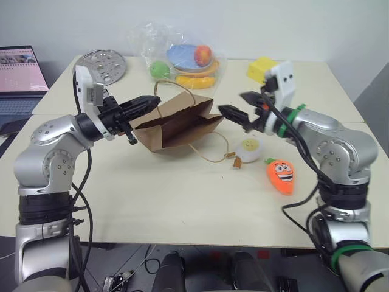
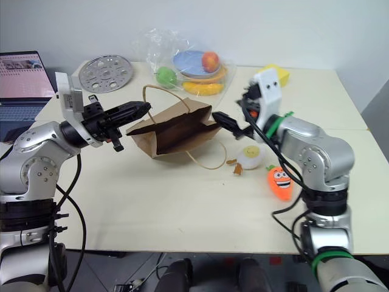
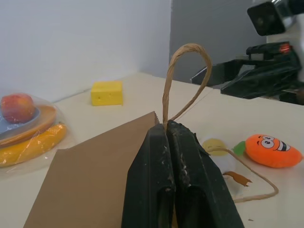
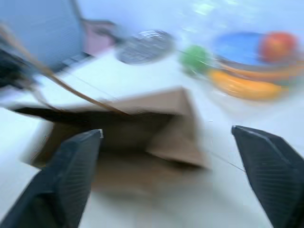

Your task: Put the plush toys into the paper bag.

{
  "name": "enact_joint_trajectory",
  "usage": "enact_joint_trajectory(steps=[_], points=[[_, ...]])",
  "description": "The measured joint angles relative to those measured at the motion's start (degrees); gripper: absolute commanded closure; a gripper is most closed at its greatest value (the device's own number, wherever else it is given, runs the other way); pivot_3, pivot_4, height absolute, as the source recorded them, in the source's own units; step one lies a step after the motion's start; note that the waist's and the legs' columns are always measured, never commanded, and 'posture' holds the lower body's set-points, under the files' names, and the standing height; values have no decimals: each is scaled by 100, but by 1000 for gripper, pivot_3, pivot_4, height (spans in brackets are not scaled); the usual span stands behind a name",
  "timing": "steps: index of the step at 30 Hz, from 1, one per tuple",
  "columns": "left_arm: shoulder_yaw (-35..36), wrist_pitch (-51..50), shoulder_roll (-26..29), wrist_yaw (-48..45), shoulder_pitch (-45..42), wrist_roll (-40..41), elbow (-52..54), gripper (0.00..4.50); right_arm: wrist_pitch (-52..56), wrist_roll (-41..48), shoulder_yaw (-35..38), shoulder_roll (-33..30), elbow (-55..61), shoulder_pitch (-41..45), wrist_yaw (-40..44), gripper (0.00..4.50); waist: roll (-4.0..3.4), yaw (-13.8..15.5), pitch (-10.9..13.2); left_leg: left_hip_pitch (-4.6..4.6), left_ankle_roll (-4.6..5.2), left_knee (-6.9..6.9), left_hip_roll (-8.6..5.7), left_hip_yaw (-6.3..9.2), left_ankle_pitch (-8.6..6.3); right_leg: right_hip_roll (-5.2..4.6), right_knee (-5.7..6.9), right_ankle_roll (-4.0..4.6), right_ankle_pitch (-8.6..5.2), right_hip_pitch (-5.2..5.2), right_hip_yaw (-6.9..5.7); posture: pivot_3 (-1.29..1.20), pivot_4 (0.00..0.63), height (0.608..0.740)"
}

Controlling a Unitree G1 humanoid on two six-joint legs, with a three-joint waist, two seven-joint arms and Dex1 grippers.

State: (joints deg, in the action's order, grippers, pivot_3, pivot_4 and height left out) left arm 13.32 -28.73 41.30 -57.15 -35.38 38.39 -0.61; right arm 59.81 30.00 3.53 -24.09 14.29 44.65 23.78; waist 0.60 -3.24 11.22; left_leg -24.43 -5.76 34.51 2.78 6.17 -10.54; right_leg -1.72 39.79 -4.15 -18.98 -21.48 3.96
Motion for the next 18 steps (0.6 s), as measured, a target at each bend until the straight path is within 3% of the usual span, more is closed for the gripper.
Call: enact_joint_trajectory(steps=[4, 18], points=[[-1, -1, 30, -125, -147, 0, -165, 4500, -403, -542, -522, -469, -449, -464, 129, 9, 0, -27, 0, 0, 0, -3, 0, -4, 0, 1, -1, 0, 0, -6, 5, 0, 150, 740], [3, 27, 114, -213, -146, -52, -267, 4500, -997, -1314, -1176, -494, -795, -1216, 292, 9, 1, -16, 0, -16, 0, -4, 0, -5, 0, 1, 1, 0, 0, -21, 6, 0, 150, 740]])
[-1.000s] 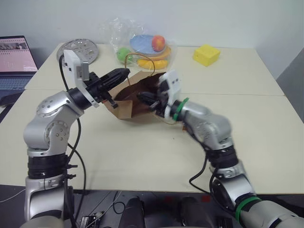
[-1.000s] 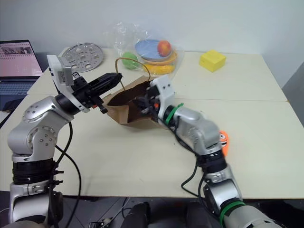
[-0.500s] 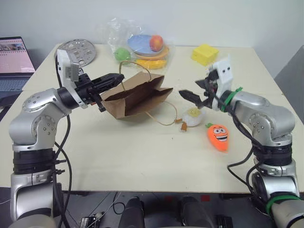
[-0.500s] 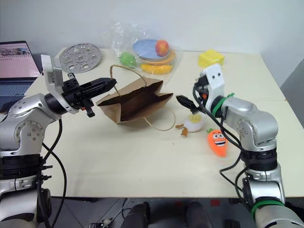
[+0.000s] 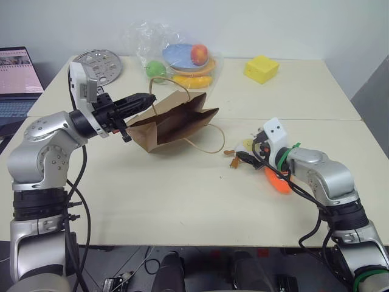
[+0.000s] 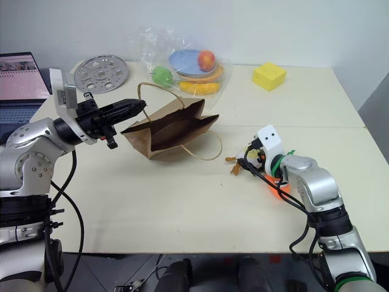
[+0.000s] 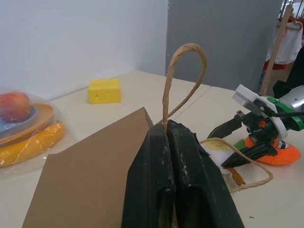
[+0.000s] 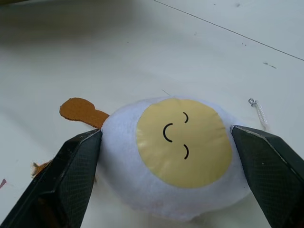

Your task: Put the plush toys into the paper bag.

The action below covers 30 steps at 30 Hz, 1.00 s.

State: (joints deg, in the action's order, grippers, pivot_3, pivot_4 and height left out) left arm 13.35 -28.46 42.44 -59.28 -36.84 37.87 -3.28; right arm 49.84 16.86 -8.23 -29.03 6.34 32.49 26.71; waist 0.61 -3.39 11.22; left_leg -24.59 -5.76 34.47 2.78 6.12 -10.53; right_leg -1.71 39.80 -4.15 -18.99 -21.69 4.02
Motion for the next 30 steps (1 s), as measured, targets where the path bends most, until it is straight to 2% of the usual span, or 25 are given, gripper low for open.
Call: enact_joint_trajectory(steps=[1, 4, 9, 14, 16, 21, 26, 30], points=[[0, 0, 0, 4, 5, -4, 2, 4500, -92, -46, -29, 0, -34, -10, 41, 9, 0, 2, 0, 0, 0, 0, 0, 0, 0, 0, 0, 0, 0, 0, 0, 0, 150, 740], [0, 2, 0, 9, 15, -30, 2, 4500, -370, -178, -74, 21, -223, -27, 115, 569, 0, 3, 0, 0, 0, 1, 0, 0, 0, 0, 0, 0, 0, 1, -1, 0, 150, 740], [0, 17, 0, 11, 14, -69, 2, 4500, -829, -455, -123, -9, -407, -51, 214, 2379, 0, 5, 0, 0, 0, 3, 0, 0, 0, 0, 2, 0, 0, 1, -1, 0, 150, 740], [0, 20, 0, 14, 14, -90, 2, 4500, -1062, -561, -105, -40, -411, -123, 331, 3998, 0, 8, 0, 0, 0, 6, 0, 1, 0, 0, 3, 0, 0, 2, -1, 0, 150, 740], [0, 22, 0, 14, 14, -99, 2, 4500, -1077, -555, -58, -55, -403, -132, 368, 4484, 0, 8, 0, 0, 0, 8, 0, 1, 0, 0, 5, 0, 0, 3, -1, 0, 150, 740], [0, 28, -1, 21, 14, -113, 3, 4500, -968, -298, 394, -247, -186, 47, 601, 4484, 0, 10, 1, 0, -1, 9, 0, 1, 0, 0, 7, 0, 0, 2, -1, 0, 150, 740], [0, 29, -2, 46, 14, -113, 7, 4500, -596, 440, 1129, -554, 268, 694, 1058, 4484, 0, 4, 1, 0, 0, 8, 1, 2, 0, 0, 7, 0, 0, 2, -2, 0, 150, 740], [0, 29, -10, 88, 11, -113, 12, 4500, -98, 1024, 1258, -171, 482, 1204, 1066, 4484, 0, -24, 1, 1, 0, 9, 1, 2, 0, 0, 11, 0, 0, 1, -1, 0, 150, 740]])
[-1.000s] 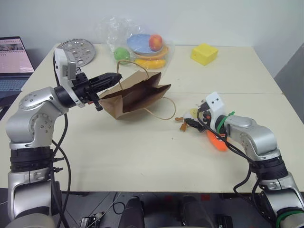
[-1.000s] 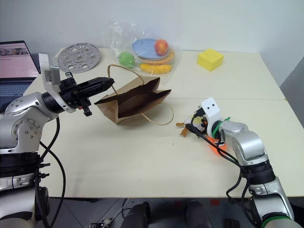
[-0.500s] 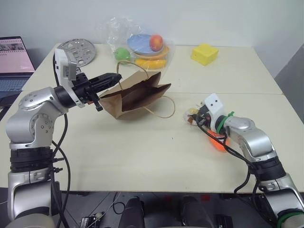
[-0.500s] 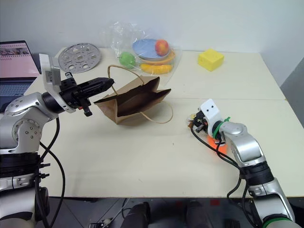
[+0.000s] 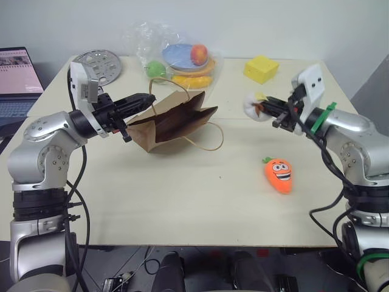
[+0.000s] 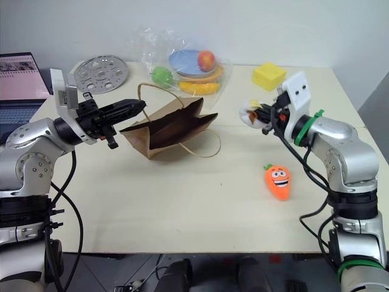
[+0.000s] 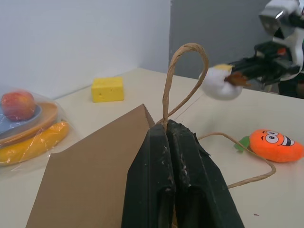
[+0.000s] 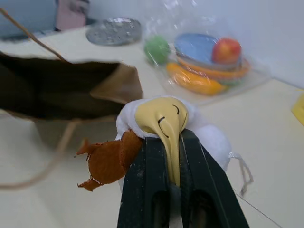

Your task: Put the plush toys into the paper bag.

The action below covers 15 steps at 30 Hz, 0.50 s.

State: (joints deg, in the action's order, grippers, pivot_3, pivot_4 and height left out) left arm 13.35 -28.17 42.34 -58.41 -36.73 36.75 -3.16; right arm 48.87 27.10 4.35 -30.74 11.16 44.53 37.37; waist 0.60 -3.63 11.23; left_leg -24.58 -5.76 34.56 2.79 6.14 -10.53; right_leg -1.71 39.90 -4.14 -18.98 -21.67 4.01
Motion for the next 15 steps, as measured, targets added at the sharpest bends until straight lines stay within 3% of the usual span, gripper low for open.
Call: enact_joint_trajectory(steps=[7, 15], points=[[-48, -6, -128, 46, -146, 3, 21, 4500, 81, 20, -957, 1444, -13, 512, -494, 4484, 0, -12, 0, -4, 0, 0, 0, 4, 0, 0, 4, 0, 0, -5, -4, 0, 150, 740], [-48, -53, -256, 209, -169, 32, 180, 4500, -304, -676, -1770, 2008, -729, 621, -709, 4484, 0, 31, 0, -9, -1, 9, 0, 6, 1, 0, 8, 0, 0, -7, -7, 0, 150, 740]])
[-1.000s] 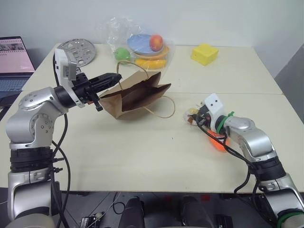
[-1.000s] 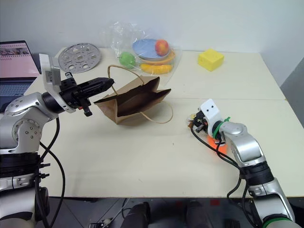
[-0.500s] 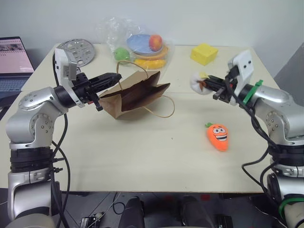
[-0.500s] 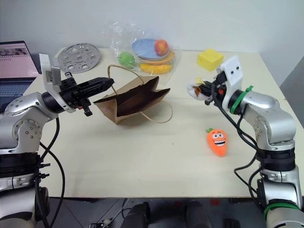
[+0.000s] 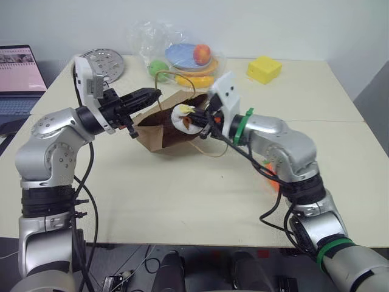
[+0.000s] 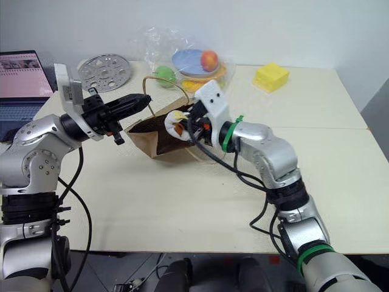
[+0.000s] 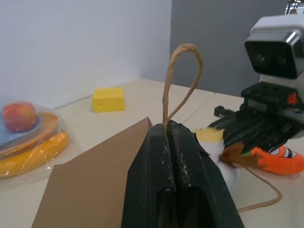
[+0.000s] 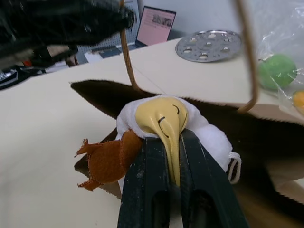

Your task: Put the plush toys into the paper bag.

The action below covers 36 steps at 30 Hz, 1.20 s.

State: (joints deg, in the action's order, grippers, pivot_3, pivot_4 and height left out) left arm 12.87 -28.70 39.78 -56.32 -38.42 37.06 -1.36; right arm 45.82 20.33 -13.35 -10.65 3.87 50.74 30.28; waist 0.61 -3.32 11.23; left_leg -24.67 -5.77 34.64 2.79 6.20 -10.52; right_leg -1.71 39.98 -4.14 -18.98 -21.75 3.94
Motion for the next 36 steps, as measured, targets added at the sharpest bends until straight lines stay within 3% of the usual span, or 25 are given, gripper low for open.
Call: enact_joint_trajectory(steps=[7, 12, 19, 20, 30, 36], points=[[3, -153, -62, 106, 61, 117, 275, 4500, -590, -637, -252, 525, -1194, 445, -182, 4484, 0, -12, 0, 0, 0, 0, 0, 1, 0, 0, 1, 0, 0, -2, 0, 0, 150, 740], [3, -214, -95, 179, 119, 132, 344, 4500, -947, -788, -140, 921, -1893, 617, -263, 2785, 0, -14, 0, 0, 0, -1, 0, 1, 0, 0, 2, 1, 0, -2, -1, 0, 150, 740], [3, -215, -95, 179, 124, 132, 344, 4500, -1024, -761, 16, 871, -1797, 598, -62, 189, 0, 1, 0, 0, 0, 0, 0, 1, 0, 0, 3, 0, 0, -2, -1, 0, 150, 740], [3, -215, -95, 181, 126, 132, 344, 4500, -1023, -756, 60, 847, -1733, 589, -41, 33, 0, 0, 0, 0, 0, 0, 0, 1, 0, 0, 3, 1, 0, -2, -1, 0, 150, 740], [-11, -208, -146, 173, 114, 131, 322, 4500, -481, -455, 283, 191, -347, -76, 194, 33, 0, 11, 0, -1, 0, 0, 0, 1, 0, 0, 1, 0, 0, -1, -1, 0, 150, 740], [-19, -196, -181, 131, 105, 130, 282, 4500, 473, -20, 1208, -1344, 1231, -1008, 326, 33, 0, 90, 0, -5, 0, 3, -2, 1, 0, -3, -5, 0, 0, 2, -2, 0, 150, 740]])
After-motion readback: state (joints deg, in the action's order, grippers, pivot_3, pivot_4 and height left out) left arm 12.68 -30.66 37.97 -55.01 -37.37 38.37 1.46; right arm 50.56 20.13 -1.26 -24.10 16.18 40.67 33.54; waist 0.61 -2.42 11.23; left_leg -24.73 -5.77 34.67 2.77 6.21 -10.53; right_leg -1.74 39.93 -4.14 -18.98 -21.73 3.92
